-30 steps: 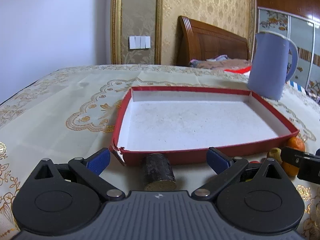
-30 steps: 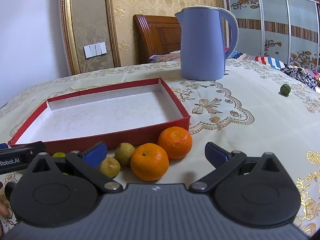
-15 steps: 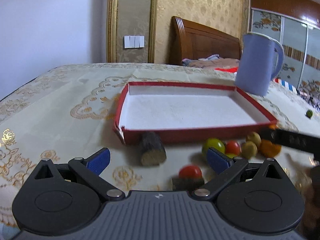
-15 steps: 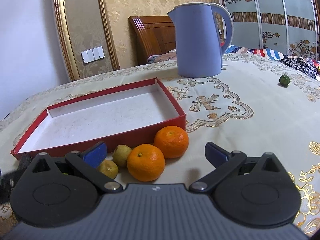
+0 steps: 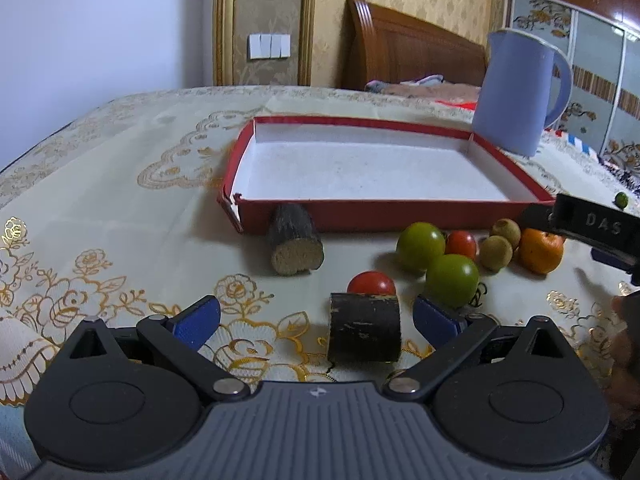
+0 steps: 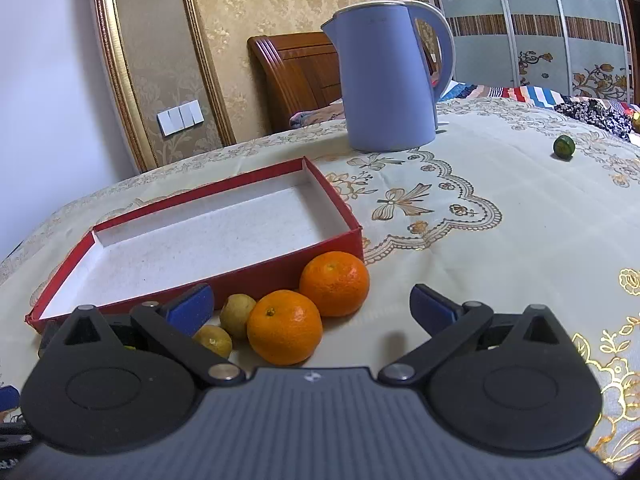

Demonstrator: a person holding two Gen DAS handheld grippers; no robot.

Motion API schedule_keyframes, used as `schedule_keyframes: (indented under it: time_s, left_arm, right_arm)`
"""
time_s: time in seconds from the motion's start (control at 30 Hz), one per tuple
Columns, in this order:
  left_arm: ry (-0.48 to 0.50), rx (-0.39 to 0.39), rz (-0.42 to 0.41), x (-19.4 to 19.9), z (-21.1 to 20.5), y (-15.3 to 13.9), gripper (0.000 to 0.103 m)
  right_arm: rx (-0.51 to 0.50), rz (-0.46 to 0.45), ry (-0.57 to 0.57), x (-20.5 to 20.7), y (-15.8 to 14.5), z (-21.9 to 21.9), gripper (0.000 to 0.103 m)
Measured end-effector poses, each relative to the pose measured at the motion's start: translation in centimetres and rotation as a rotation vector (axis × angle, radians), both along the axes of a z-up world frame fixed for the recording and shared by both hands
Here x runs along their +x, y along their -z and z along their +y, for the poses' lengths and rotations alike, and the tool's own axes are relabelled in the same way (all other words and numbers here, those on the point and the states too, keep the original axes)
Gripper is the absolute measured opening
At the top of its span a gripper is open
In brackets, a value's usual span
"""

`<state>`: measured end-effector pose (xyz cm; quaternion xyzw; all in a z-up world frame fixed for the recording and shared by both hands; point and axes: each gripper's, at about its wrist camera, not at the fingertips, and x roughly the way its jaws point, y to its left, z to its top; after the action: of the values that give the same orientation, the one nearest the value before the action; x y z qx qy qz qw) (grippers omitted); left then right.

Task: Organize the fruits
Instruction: 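Move the left tool toward the small dark block beside the box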

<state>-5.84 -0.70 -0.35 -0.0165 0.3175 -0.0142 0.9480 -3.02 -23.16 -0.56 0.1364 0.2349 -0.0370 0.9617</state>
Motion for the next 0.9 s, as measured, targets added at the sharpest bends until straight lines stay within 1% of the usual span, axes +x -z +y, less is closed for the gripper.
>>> schedule_keyframes:
  time_s: [0.07,0.4,0.9]
  left_arm:
    - [-0.009,0.019,-0.001,0.01,-0.15,0.09,0.103]
    - [-0.012,0.052,0.006,0.23,-0.41,0.33,0.103]
    - [-0.004,0.07,0.011,0.4,-0.52,0.55,0.103]
  right_arm:
    - [-0.001,0.003,0.0,0.08,0.02,0.02,0.103]
    - [0.002,0.016,0.002,0.19,0.08,-0.06,0.103]
    - [0.009,0.027,0.001,0.31,0.24,-0.13,0.103]
